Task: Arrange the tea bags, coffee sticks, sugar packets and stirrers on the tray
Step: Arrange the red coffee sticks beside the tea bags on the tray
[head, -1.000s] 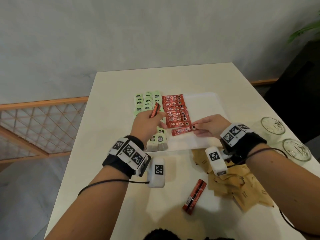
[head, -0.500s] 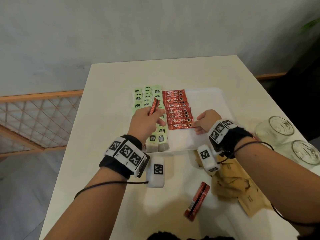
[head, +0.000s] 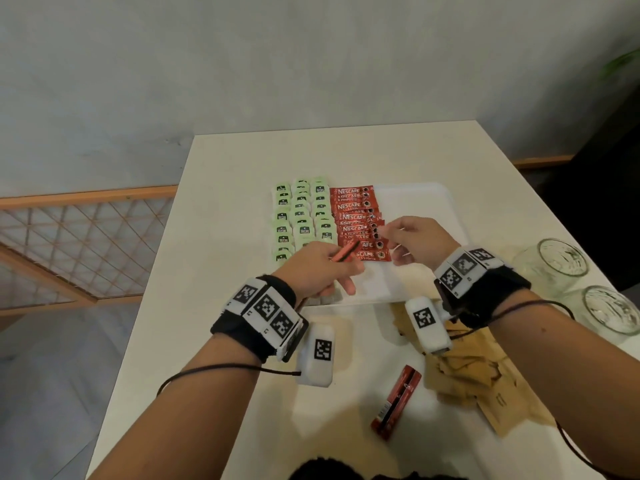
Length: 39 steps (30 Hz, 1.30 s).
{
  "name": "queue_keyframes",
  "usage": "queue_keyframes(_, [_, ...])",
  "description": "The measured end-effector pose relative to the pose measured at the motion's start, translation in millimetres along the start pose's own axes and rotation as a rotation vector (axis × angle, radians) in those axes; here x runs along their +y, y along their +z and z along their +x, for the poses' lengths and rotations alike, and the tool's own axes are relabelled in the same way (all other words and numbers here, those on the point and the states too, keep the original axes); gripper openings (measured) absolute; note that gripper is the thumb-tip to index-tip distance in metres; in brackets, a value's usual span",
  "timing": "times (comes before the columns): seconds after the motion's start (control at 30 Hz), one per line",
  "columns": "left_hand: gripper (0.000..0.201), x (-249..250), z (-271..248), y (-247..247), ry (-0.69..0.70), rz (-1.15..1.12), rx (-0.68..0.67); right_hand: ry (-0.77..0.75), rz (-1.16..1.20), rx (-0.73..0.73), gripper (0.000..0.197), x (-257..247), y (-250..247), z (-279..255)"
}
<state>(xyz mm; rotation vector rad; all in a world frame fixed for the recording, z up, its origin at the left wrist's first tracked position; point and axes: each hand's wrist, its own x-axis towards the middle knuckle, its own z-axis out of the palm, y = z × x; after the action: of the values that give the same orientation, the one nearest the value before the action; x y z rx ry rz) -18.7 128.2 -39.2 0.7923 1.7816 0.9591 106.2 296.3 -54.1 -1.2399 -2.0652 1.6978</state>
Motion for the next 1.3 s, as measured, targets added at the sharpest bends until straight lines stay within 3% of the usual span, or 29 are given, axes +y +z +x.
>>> queue_keyframes(0.13, [0.017,7.0,3.7,15.8,0.078,0.233,0.019,-0.048,0.017,-0.190,0.038,-11.5,4.8,-31.1])
queue_keyframes(0.23, [0.012,13.3,1.9,25.4,0.163,0.372,0.028,-0.082,0.038,-0.179,0.033,-12.4,6.0,-42.9])
queue_keyframes(0.3, [0.018,15.1,-0.3,27.4,0.195,0.408,0.067,-0.109,0.064,-0.153,0.020,-10.5,2.6,-48.1])
queue_keyframes(0.37, [0.033,12.2,-2.6,25.2,0.197,0.331,0.107,-0.124,0.120,-0.125,0.010,-8.6,-2.7,-52.6])
queue_keyframes(0.43, [0.041,7.6,-5.5,20.2,0.184,0.162,0.136,-0.139,0.222,-0.081,0.014,-7.0,-8.6,-55.9])
queue_keyframes(0.6, [0.012,8.9,-23.3,15.0,0.219,-0.078,0.223,-0.152,0.327,-0.071,0.031,-5.5,-13.8,-67.7])
queue_keyframes(0.83, [0.014,12.6,-27.4,20.0,0.231,-0.008,0.255,-0.148,0.197,-0.147,0.026,-15.0,-0.4,-72.1])
queue_keyframes(0.93, [0.010,11.9,-25.6,16.8,0.233,-0.010,0.287,-0.126,0.179,-0.110,0.024,-16.0,1.9,-68.4])
queue_keyframes(1.13, [0.012,15.3,-21.2,8.8,0.202,0.006,0.308,-0.075,0.267,-0.096,0.018,-12.5,-9.0,-57.3])
queue_keyframes(1.3, [0.023,19.5,-13.0,0.4,0.146,0.070,0.360,0.056,0.206,-0.115,0.019,1.0,-20.6,-36.4])
